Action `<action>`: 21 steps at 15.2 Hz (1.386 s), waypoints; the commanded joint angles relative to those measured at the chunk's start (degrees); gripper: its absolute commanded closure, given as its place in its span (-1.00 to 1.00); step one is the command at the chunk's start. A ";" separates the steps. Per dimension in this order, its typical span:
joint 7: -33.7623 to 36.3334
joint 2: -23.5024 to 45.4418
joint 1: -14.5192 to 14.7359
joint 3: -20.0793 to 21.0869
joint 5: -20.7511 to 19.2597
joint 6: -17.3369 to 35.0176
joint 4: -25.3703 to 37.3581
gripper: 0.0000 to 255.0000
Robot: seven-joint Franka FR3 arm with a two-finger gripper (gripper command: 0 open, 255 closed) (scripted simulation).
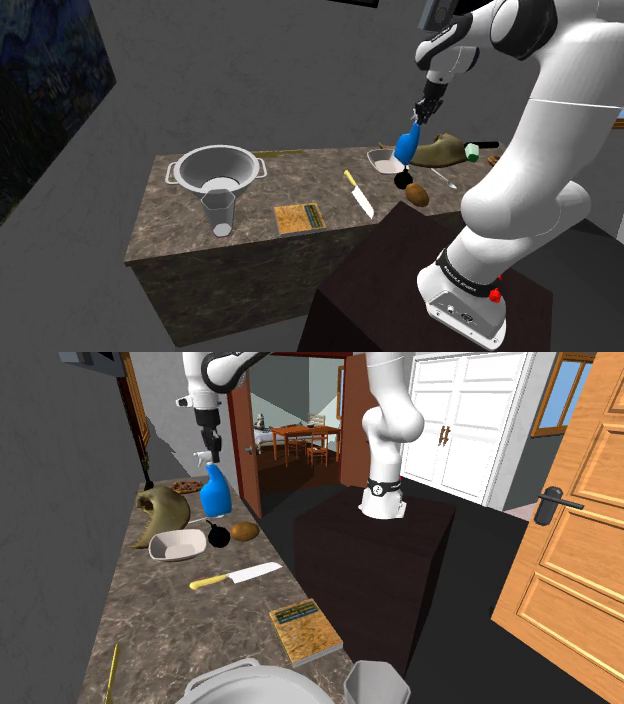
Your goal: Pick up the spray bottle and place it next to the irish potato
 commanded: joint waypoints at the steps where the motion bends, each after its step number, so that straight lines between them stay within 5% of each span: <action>1: -0.11 0.53 -0.06 0.10 0.26 1.47 -0.94 1.00; 21: -2.11 9.39 -1.67 2.13 4.33 14.07 -5.20 1.00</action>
